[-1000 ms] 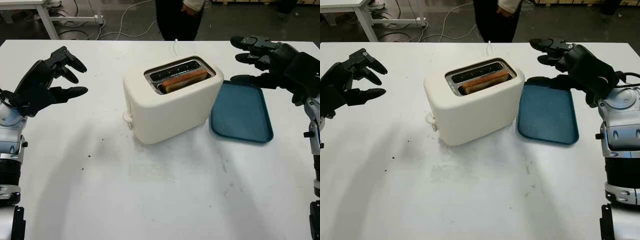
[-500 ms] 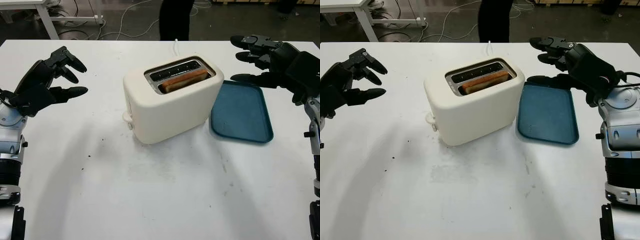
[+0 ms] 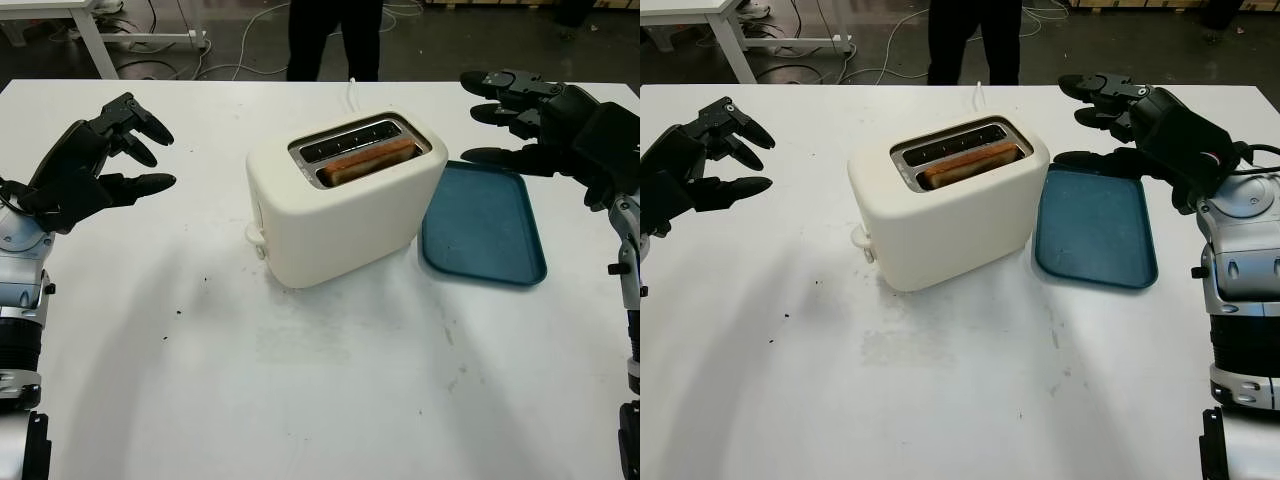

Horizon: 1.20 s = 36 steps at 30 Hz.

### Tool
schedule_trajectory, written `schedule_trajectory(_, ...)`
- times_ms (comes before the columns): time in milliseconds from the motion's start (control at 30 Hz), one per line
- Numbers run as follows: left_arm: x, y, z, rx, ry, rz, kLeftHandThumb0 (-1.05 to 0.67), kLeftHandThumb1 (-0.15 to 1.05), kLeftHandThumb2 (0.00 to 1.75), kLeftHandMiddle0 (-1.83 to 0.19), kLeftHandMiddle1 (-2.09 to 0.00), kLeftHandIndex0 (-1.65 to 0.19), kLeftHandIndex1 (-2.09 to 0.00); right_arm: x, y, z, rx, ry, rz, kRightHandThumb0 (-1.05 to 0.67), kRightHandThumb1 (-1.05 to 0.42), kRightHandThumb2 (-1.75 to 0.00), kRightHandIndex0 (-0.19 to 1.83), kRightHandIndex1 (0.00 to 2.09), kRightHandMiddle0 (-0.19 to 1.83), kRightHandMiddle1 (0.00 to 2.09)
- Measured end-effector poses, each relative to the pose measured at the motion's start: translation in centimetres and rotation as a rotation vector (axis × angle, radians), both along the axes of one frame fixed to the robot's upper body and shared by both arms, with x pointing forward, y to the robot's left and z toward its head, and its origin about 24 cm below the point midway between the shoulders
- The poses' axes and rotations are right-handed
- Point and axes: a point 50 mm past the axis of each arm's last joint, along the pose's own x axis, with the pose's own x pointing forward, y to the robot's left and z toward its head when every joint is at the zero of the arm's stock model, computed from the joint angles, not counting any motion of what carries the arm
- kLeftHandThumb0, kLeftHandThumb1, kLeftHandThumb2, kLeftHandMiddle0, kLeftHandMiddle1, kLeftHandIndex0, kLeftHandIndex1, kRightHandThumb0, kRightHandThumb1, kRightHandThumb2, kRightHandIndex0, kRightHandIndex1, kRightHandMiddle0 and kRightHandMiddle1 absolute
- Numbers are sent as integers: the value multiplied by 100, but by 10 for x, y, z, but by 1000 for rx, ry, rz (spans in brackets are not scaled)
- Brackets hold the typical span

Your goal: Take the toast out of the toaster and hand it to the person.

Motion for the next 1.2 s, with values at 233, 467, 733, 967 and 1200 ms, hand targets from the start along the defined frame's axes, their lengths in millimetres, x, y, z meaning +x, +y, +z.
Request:
schedule_trajectory(233,0,0,0,-1,0,-1,-105,92,21,-9,-168,-6,-160,0,1,0,4,0,2,-68,-81,0,0,58,32,0)
schedule_trajectory(467,0,0,0,0,0,-1,-105,92,22,-10,-167,-7,-159,0,1,-1,9,2,5,-70,-81,0,1,56,32,1)
schedule_trajectory(733,0,0,0,-1,-4,5,-105,92,23,-10,-168,-7,-159,1,2,-2,15,6,6,-69,-81,0,0,58,32,1)
schedule_trajectory(967,0,0,0,0,-4,5,-105,92,24,-10,-169,-6,-160,0,2,-1,10,5,3,-70,-80,0,0,58,32,1)
schedule_trajectory(1200,0,0,0,-1,-5,6,-105,92,23,-9,-168,-6,-160,0,2,-1,11,5,2,-70,-81,0,0,58,32,1)
